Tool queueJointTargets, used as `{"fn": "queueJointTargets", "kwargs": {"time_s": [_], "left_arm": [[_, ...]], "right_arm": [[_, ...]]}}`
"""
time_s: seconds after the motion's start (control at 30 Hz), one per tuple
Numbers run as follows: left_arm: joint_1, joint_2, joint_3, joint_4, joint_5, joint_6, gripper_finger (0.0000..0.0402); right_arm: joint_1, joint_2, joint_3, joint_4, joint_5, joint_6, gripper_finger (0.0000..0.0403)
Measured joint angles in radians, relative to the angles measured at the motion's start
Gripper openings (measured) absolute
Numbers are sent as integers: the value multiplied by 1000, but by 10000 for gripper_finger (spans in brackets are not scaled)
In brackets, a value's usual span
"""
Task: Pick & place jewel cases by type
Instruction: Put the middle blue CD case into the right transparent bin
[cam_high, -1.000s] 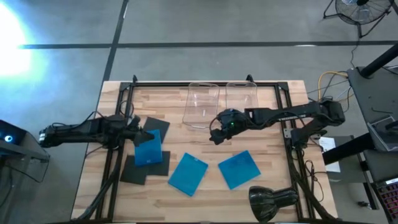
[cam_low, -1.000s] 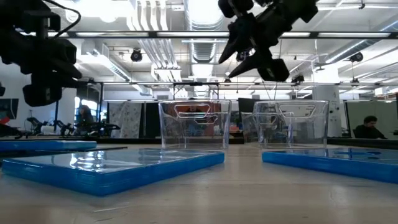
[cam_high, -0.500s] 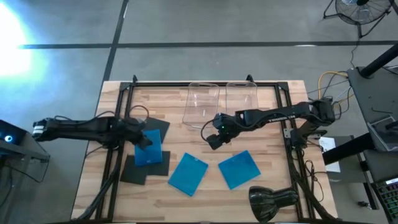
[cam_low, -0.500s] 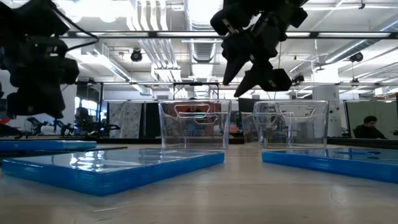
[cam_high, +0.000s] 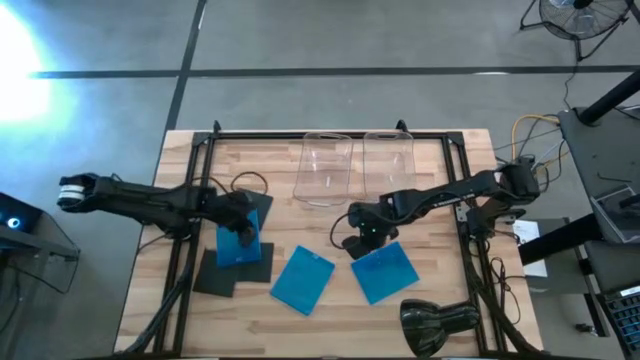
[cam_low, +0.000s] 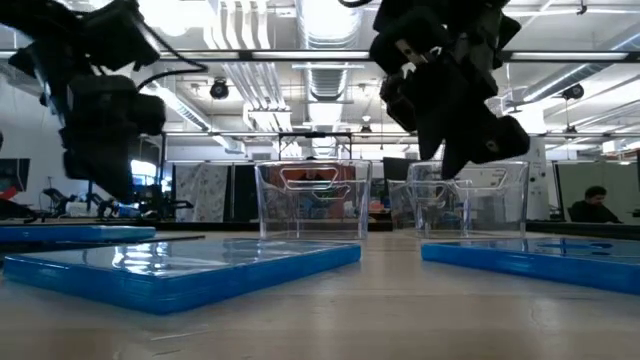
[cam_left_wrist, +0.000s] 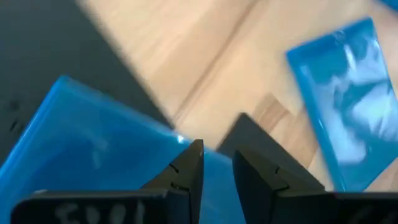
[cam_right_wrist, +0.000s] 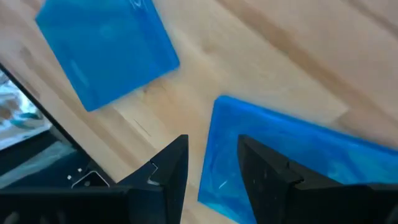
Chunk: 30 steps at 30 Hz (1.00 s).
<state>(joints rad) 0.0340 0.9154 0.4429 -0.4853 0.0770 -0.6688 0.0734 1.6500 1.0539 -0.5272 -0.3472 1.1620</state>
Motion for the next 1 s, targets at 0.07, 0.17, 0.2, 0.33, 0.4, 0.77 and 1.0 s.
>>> {"fn": "queueJointTargets", "kwargs": {"time_s": [0.07, 0.17, 0.2, 0.33, 0.4, 0.77, 1.0], "left_arm": [[-15, 50, 26, 7, 0, 71, 66], [-61, 112, 44, 10, 1, 142, 66], [-85, 122, 50, 23, 3, 172, 66], [-192, 164, 58, 78, -10, 258, 66], [-237, 185, 58, 117, -36, 298, 66], [-331, 323, 57, 286, -51, 387, 66], [-422, 378, 56, 337, -51, 405, 66]], "right_arm": [[4, 18, -1, 40, -25, 20, 132], [18, 39, -3, 49, -37, 41, 132], [23, 45, -1, 55, -38, 41, 132], [45, 81, -1, 89, -39, 38, 132], [53, 109, -1, 128, -42, 55, 132], [154, 248, 57, 384, -44, 272, 132], [227, 254, 70, 382, -18, 368, 132]]}}
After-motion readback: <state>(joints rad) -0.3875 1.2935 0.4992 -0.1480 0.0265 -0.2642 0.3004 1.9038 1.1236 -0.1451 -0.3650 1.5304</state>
